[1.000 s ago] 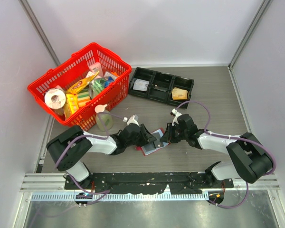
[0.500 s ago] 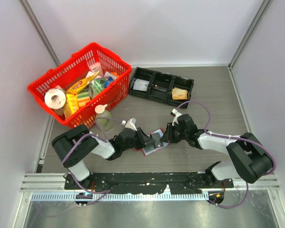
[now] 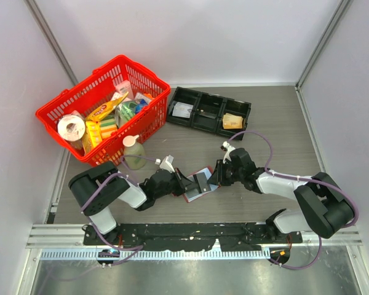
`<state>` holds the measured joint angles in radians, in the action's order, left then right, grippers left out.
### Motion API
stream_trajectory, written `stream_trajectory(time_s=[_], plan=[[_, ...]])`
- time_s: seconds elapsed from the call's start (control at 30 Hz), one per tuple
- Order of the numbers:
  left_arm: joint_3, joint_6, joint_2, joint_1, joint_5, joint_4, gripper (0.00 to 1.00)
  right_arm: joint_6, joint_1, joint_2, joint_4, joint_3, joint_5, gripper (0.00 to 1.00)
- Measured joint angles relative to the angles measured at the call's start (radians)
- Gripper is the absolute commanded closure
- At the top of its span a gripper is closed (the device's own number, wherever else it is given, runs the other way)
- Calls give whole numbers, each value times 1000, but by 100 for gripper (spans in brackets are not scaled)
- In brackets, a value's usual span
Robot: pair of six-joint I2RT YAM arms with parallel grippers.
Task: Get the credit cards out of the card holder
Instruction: Remove the credit card from the card holder.
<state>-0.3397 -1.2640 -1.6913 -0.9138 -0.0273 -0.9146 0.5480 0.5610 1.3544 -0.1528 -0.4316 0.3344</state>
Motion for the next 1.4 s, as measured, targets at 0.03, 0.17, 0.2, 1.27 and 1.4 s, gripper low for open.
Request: stream_trajectory(time_s=[0.03, 0.17, 0.2, 1.27, 1.4], plan=[[5, -6, 1, 0, 0, -5, 100, 0, 0, 0, 0, 0, 0, 79], [19, -22, 6, 0, 1, -17, 100, 0, 0, 0, 2, 0, -3, 80], [22, -28, 10, 0, 2, -16, 100, 0, 0, 0, 2, 0, -4, 80], [93, 180, 399, 6, 32, 249, 100, -166, -2, -153, 277, -208, -4, 44], [103, 237, 448, 11, 27, 291, 100, -216, -2, -141, 284, -231, 58, 42]])
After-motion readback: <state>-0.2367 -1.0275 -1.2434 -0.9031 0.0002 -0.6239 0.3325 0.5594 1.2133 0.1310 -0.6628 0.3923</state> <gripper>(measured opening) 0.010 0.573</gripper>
